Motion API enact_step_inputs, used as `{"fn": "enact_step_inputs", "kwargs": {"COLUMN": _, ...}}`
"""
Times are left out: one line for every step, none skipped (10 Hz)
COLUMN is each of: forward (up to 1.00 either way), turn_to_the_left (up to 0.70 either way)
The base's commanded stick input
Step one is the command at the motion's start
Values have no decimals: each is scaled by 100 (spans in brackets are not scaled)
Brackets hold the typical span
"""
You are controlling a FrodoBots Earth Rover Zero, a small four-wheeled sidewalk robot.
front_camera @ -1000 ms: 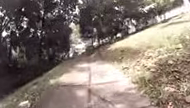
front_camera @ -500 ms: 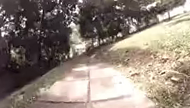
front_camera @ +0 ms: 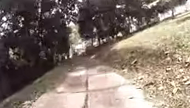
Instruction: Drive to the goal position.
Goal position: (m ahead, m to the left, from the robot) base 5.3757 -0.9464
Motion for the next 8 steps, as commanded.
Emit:
{"fn": "enact_step_inputs", "kwargs": {"forward": 100, "turn_to_the_left": 0}}
{"fn": "enact_step_inputs", "kwargs": {"forward": 100, "turn_to_the_left": 0}}
{"fn": "enact_step_inputs", "kwargs": {"forward": 100, "turn_to_the_left": 0}}
{"fn": "enact_step_inputs", "kwargs": {"forward": 100, "turn_to_the_left": 0}}
{"fn": "enact_step_inputs", "kwargs": {"forward": 100, "turn_to_the_left": 0}}
{"fn": "enact_step_inputs", "kwargs": {"forward": 100, "turn_to_the_left": 0}}
{"fn": "enact_step_inputs", "kwargs": {"forward": 100, "turn_to_the_left": 16}}
{"fn": "enact_step_inputs", "kwargs": {"forward": 100, "turn_to_the_left": 40}}
